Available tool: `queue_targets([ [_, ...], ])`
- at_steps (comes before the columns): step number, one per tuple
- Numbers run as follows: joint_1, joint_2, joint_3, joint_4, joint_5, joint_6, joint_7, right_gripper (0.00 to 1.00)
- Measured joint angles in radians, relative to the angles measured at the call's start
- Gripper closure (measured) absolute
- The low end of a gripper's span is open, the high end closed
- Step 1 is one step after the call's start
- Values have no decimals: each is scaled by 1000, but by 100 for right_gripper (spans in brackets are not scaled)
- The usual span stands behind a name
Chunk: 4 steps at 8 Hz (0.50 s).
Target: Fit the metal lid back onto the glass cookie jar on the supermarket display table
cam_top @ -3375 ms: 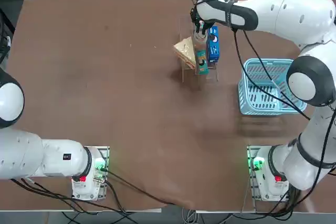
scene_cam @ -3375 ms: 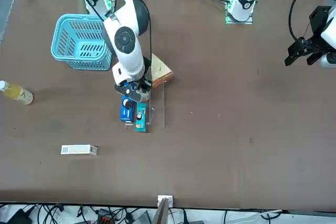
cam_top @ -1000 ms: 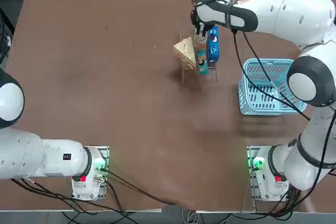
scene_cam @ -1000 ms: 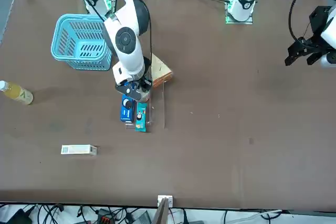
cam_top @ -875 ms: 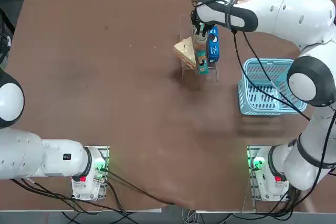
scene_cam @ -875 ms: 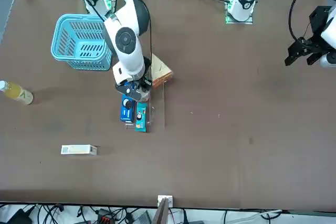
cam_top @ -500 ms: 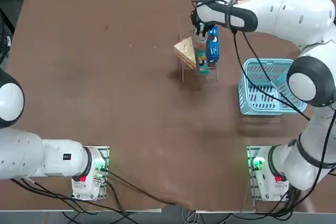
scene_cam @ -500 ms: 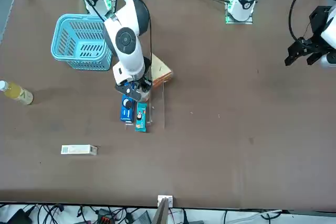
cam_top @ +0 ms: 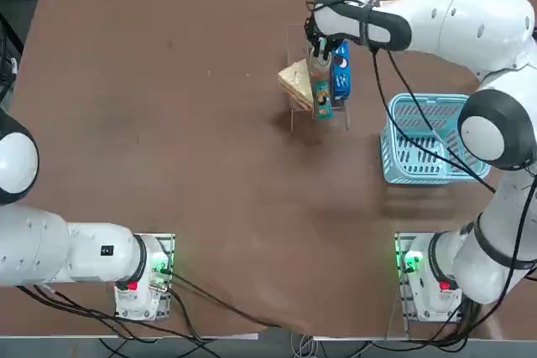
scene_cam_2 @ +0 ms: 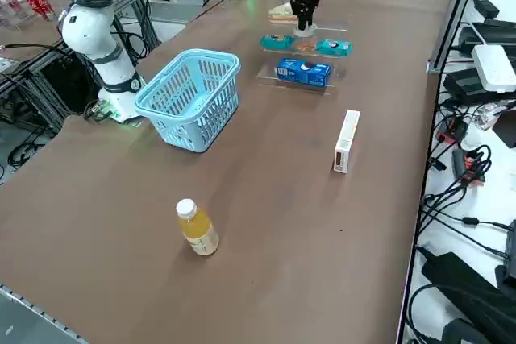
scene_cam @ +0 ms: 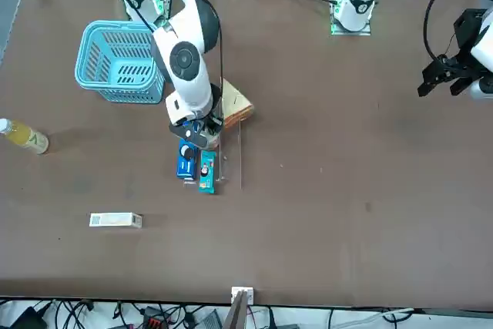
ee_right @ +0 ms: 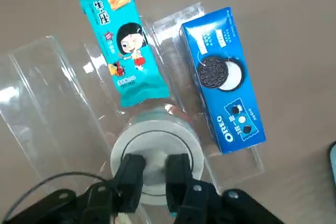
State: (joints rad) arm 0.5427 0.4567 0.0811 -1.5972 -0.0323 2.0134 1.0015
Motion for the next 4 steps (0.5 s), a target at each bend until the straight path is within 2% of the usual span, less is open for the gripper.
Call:
queue_targets([
  [4,-2,0,0,0,9,-1,1,74],
])
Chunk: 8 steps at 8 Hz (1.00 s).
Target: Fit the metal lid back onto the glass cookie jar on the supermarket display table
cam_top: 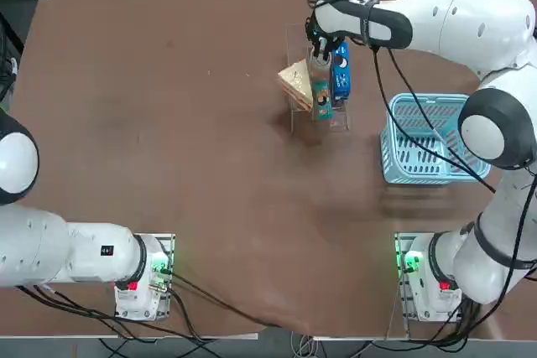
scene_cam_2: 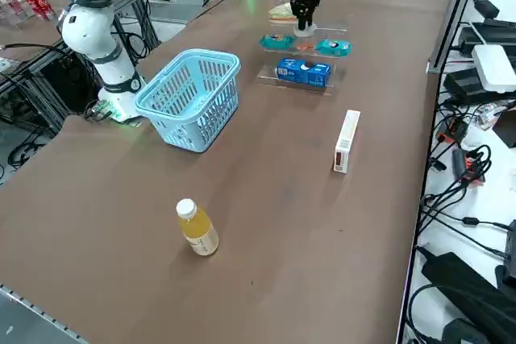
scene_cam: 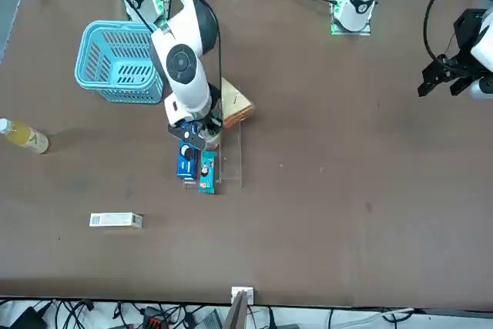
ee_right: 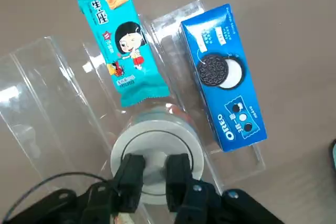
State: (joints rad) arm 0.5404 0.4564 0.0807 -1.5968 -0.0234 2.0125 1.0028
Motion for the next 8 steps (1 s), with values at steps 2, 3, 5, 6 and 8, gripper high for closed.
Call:
queue_targets([
  [2,0,-1,0,0,-1,-1,0,74],
  [3,0,-2,0,0,-2,-1,0,74],
  [5,2,-2,0,-1,-8,-1,0,65],
  [6,5,-2,0,-1,-15,-1,0,62],
  [8,8,-2,0,-2,-25,-1,1,54],
])
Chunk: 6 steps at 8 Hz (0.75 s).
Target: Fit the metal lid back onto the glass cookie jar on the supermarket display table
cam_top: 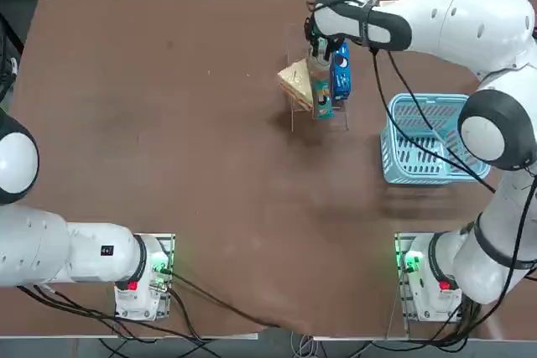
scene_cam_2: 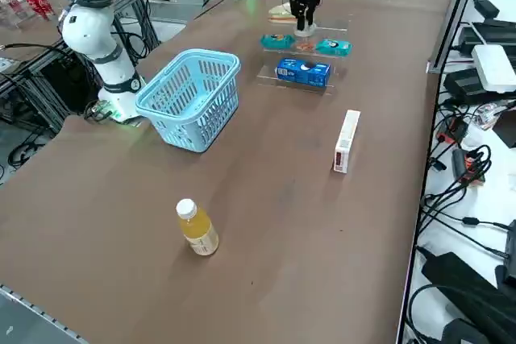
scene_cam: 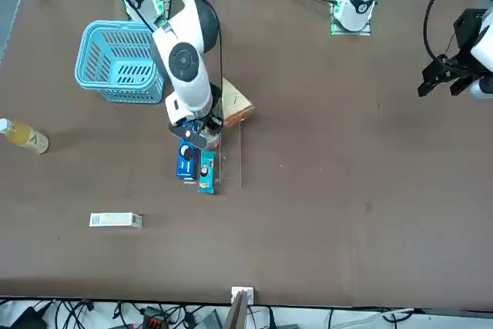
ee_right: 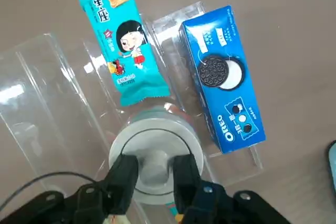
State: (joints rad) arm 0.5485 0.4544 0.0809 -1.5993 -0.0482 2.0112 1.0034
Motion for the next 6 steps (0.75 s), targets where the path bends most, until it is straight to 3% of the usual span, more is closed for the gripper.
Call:
queue_targets([
  [6,-7,-76,-7,3,-4,-2,0,51],
])
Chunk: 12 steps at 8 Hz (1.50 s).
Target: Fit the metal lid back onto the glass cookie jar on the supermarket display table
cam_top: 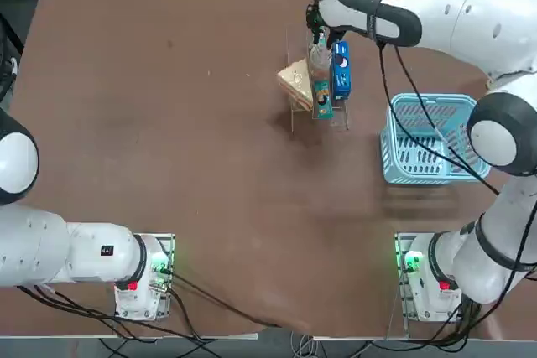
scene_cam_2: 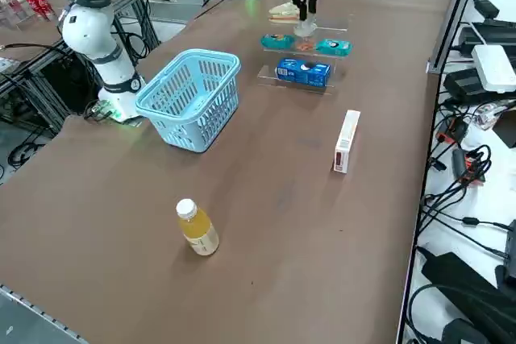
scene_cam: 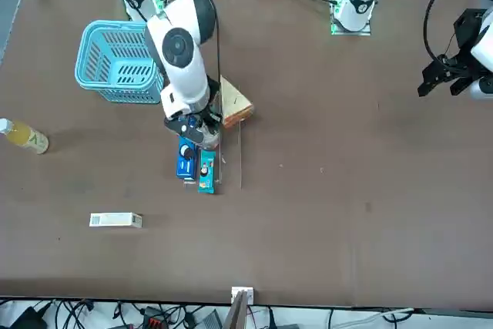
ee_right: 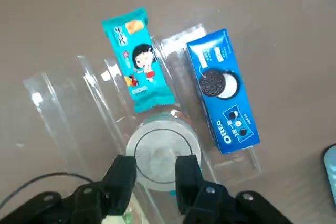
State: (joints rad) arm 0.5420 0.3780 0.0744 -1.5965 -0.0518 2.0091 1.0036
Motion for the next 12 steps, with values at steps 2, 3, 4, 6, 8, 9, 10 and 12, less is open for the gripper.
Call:
queue_targets([
  [2,-26,-58,-6,1,-4,-47,-3,51],
  [3,-53,-91,-8,1,-7,-78,-17,51],
  [4,-91,-129,-11,2,-9,-124,-56,51],
  [6,-204,-216,-15,3,-11,-255,-242,43],
  [8,-313,-295,-18,4,-11,-384,-452,19],
  [9,-355,-325,-19,10,-11,-431,-531,2],
  [10,-395,-345,-20,27,-11,-477,-610,0],
  [12,-460,-354,-28,96,-11,-565,-756,0],
])
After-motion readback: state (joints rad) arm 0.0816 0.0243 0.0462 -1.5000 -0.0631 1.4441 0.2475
